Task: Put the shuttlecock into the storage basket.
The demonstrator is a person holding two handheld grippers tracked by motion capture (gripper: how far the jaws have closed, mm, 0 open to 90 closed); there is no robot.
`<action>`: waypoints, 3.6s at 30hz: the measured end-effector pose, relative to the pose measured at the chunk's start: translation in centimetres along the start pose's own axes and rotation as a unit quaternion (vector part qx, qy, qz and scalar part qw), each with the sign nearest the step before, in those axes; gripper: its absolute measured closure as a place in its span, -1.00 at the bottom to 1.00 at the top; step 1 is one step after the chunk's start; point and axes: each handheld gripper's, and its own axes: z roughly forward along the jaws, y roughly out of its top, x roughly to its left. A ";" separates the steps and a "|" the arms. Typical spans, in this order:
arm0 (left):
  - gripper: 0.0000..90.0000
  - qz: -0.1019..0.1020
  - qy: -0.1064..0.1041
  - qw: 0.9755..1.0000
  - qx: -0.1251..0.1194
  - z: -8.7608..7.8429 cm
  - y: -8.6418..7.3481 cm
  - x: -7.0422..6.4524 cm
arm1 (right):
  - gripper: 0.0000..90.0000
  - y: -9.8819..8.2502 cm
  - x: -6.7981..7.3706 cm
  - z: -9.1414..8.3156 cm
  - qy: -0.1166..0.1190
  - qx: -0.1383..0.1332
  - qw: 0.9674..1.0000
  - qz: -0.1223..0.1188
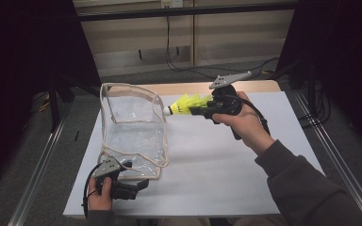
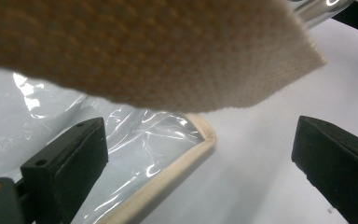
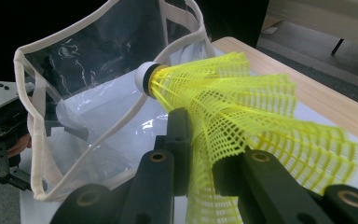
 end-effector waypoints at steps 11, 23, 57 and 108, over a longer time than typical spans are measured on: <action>-0.92 0.000 0.001 1.000 0.000 0.0 0.0 0.0 | 0.77 1.2 0.6 0.4 0.003 0.001 1.000 -0.011; -0.92 -0.001 -0.001 1.000 0.000 0.0 0.0 0.0 | 0.77 3.0 1.6 1.0 0.005 0.002 1.000 -0.025; -0.92 0.000 -0.002 1.000 -0.001 0.0 0.0 0.0 | 0.77 5.3 3.9 3.8 0.018 0.014 0.998 -0.051; -0.92 0.001 -0.004 1.000 -0.004 -0.2 -0.1 0.0 | 0.77 6.7 7.7 9.1 0.020 0.046 0.993 -0.103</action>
